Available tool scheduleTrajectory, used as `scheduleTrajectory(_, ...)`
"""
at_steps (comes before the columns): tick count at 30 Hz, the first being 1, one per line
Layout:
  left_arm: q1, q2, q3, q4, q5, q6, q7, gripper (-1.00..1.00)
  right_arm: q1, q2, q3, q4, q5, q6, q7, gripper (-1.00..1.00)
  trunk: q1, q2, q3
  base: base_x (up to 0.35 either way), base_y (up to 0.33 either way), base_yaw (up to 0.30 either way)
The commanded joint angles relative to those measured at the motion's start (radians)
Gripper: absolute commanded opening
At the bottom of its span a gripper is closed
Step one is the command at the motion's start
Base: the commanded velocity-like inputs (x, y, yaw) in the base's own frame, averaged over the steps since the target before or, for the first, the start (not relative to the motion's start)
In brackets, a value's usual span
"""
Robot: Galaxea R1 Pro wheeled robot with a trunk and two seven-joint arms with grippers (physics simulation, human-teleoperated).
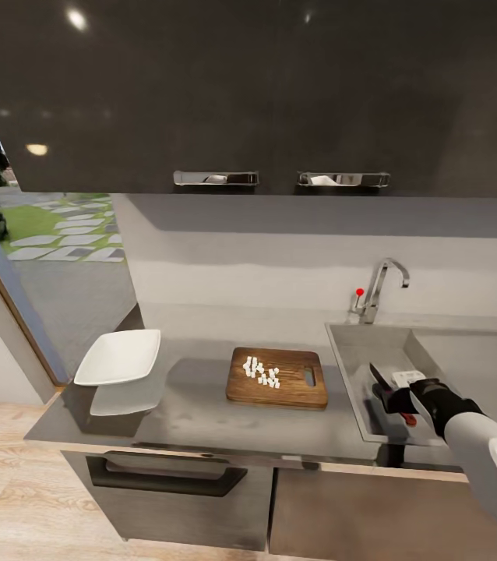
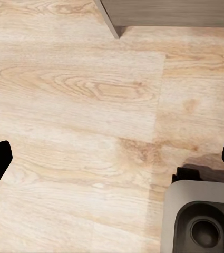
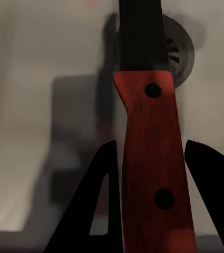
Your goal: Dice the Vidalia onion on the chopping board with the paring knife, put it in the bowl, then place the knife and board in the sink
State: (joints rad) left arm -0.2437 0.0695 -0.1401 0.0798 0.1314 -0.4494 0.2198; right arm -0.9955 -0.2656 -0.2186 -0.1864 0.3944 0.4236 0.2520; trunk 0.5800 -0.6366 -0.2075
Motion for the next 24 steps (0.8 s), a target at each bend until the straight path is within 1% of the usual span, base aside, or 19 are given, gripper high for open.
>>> scheduleTrajectory(1, -0.002, 0.0, -0.009, 0.004, 0.01, -0.007, 0.0, 1.0, 0.0, 0.0, -0.007, 0.006, 0.011, 0.004, 0.007, -1.0, 0.0, -0.001, -0.002, 0.0, 0.0, 0.0)
scheduleTrajectory(3, -0.001, 0.0, -0.009, 0.003, 0.01, -0.006, 0.0, 1.0, 0.0, 0.0, -0.007, 0.021, 0.01, -0.007, 0.007, -1.0, 0.0, -0.001, -0.002, 0.0, 0.0, 0.0)
scheduleTrajectory(6, 0.0, 0.0, -0.009, 0.003, 0.01, -0.007, 0.0, 1.0, 0.0, 0.001, -0.008, 0.055, 0.01, -0.054, 0.007, -1.0, 0.0, -0.001, -0.002, 0.0, 0.0, 0.0)
scheduleTrajectory(11, 0.001, 0.0, -0.009, 0.004, 0.01, -0.006, 0.0, 1.0, 0.0, 0.0, -0.008, 0.069, 0.011, -0.07, 0.007, -1.0, 0.0, -0.001, -0.002, 0.0, 0.0, 0.0)
scheduleTrajectory(12, 0.001, 0.0, -0.009, 0.004, 0.01, -0.006, 0.0, 1.0, 0.0, 0.0, -0.008, 0.069, 0.01, -0.07, 0.007, 1.0, 0.0, -0.001, -0.002, 0.0, 0.0, 0.0)
scheduleTrajectory(22, 0.001, 0.0, -0.009, 0.003, 0.01, -0.006, 0.0, 1.0, 0.0, 0.0, -0.012, 0.057, 0.01, -0.071, 0.011, 1.0, 0.0, -0.001, -0.002, 0.0, 0.0, 0.0)
scheduleTrajectory(24, 0.002, -0.002, -0.009, 0.003, 0.01, -0.006, 0.0, 1.0, 0.0, -0.002, -0.014, 0.004, 0.01, -0.063, 0.024, 1.0, 0.0, -0.001, -0.002, 0.0, 0.0, 0.0)
